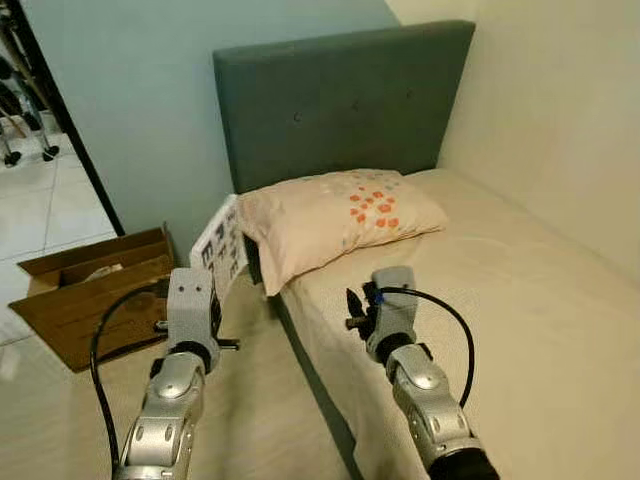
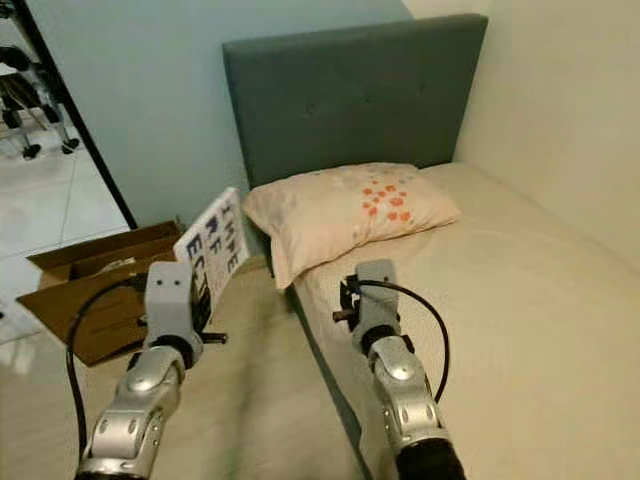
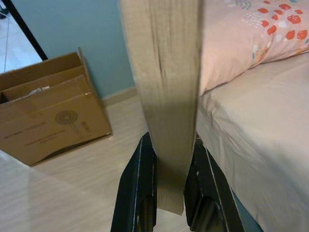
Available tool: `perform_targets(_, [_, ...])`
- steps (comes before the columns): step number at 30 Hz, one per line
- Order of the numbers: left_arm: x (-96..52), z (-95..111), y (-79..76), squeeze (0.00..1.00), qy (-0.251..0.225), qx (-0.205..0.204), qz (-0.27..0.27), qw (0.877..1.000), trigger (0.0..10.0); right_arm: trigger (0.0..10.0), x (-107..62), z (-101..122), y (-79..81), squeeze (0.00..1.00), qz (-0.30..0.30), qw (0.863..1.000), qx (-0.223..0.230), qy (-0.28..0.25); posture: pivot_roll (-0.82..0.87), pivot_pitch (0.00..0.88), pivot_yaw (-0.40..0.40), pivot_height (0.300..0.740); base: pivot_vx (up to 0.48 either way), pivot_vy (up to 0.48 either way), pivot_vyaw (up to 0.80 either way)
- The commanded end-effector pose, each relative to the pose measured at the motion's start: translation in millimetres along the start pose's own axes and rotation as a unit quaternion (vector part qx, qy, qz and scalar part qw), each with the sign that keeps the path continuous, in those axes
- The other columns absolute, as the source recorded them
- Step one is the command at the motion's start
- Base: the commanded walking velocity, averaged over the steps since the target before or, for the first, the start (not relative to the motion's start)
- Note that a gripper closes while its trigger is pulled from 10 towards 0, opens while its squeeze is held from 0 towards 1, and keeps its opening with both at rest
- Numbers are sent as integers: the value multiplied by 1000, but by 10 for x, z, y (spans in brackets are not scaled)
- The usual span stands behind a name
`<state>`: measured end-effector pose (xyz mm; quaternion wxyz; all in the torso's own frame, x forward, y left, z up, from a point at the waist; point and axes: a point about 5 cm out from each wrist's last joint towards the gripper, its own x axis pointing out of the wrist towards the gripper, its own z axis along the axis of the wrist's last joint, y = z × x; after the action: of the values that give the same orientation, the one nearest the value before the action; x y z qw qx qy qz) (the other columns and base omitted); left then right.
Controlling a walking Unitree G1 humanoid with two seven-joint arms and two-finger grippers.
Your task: Clean up the room
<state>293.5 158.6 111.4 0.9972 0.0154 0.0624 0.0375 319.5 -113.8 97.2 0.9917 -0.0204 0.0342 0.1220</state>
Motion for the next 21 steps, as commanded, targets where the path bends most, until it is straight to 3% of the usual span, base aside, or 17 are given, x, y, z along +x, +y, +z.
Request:
perform_targets(1, [-8, 38, -11, 0, -14, 0, -2, 1000, 10000, 10000, -5, -21, 19, 0, 9, 1000, -10, 3, -38, 74, 18, 740, 390, 0, 800])
perform_targets(15, [-14, 28, -11, 0, -12, -1, 0, 1000, 10000, 10000, -5, -28, 53, 0, 24, 1000, -8, 4, -35, 80, 13, 740, 390, 0, 800])
perform_targets(21, [-19, 25, -2, 0, -12, -1, 1, 1000, 10000, 10000, -7, -34, 44, 0, 20, 1000, 11, 3, -33, 83, 11, 740, 391, 0, 0])
